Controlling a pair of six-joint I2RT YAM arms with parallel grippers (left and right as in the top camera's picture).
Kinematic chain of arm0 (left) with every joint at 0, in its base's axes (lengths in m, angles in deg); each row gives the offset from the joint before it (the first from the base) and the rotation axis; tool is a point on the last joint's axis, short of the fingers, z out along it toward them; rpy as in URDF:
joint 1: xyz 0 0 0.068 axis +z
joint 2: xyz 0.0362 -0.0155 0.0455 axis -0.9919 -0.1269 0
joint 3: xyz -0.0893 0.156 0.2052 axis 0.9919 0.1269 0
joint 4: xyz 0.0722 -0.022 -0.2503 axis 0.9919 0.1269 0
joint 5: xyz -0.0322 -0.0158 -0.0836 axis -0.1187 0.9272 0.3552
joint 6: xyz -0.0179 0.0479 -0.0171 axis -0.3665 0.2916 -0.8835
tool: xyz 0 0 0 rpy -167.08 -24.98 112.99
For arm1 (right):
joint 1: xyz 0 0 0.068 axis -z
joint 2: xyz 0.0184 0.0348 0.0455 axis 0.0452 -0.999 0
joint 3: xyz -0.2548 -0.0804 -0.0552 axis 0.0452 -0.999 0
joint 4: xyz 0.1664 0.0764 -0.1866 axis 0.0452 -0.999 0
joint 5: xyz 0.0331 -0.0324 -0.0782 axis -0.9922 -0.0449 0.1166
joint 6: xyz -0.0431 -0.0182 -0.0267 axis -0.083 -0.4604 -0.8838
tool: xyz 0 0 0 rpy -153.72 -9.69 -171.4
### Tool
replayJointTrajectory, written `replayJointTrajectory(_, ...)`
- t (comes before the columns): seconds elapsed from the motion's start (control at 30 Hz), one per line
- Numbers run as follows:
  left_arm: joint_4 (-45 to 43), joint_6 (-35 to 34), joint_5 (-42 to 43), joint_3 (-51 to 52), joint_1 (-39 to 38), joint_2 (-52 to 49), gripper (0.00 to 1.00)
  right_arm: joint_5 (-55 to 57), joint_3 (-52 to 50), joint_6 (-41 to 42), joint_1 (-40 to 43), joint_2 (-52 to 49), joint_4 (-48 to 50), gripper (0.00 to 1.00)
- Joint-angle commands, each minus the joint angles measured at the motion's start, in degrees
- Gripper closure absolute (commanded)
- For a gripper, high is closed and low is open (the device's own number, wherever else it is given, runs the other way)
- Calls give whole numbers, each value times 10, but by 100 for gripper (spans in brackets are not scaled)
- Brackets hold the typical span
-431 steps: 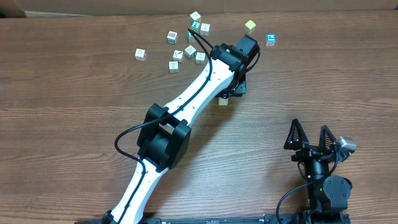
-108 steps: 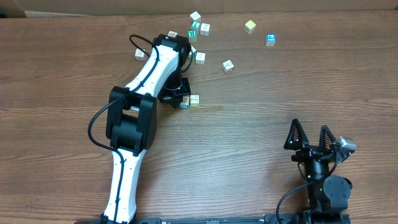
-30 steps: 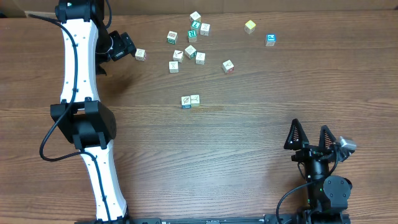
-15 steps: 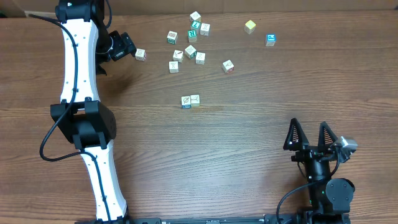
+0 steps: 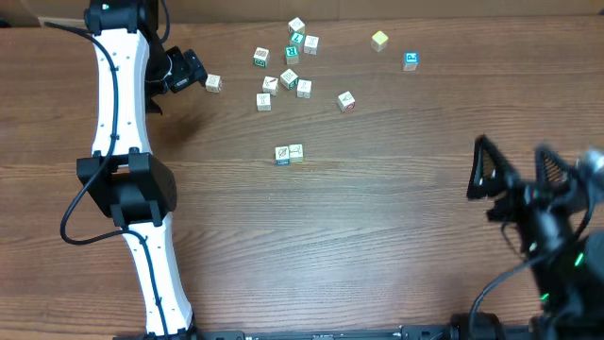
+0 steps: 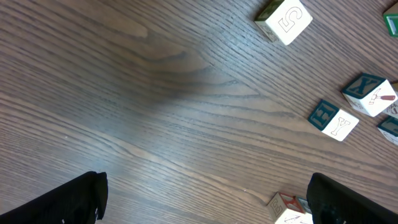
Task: Form a horizontal line
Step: 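Raise the right arm and move its gripper over the blue 'D' ice-cream block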
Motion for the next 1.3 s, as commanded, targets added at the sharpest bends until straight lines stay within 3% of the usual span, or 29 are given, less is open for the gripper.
replayJointTrajectory(0.0,-1,4,5,-11,1,7,0,-25,143,-39,3,-117,-47,0)
replayJointTrajectory(0.23,-1,5,5,-11,1,7,0,-66,462,-69,3,-384,-215,0)
replayJointTrajectory(0.33,-1,4,5,-11,1,7,0,-144,624,-95,3,-557,-306,0)
replayJointTrajectory(0.57,-1,4,5,-11,1,7,0,-199,651,-95,3,-695,-275,0)
replayJointTrajectory(0.67,-1,4,5,-11,1,7,0,-203,651,-58,3,-747,-245,0)
replayJointTrajectory(0.7,-1,4,5,-11,1,7,0,-214,651,-49,3,-756,-238,9)
replayJointTrajectory(0.8,-1,4,5,-11,1,7,0,-221,651,-45,-8,-783,-224,77)
replayJointTrajectory(0.83,-1,5,5,-11,1,7,0,-212,651,-45,-15,-791,-224,92)
replayJointTrajectory(0.87,-1,4,5,-11,1,7,0,-201,651,-47,-22,-798,-225,96)
replayJointTrajectory(0.97,-1,4,5,-11,1,7,0,-152,650,-77,-55,-824,-229,96)
replayJointTrajectory(1.0,-1,4,5,-11,1,7,0,-123,647,-94,-72,-839,-229,76)
replayJointTrajectory(1.1,-1,5,5,-11,1,7,0,-70,634,-98,-98,-861,-222,53)
replayJointTrajectory(1.27,-1,5,5,-11,1,7,0,-57,632,-158,-133,-910,-217,39)
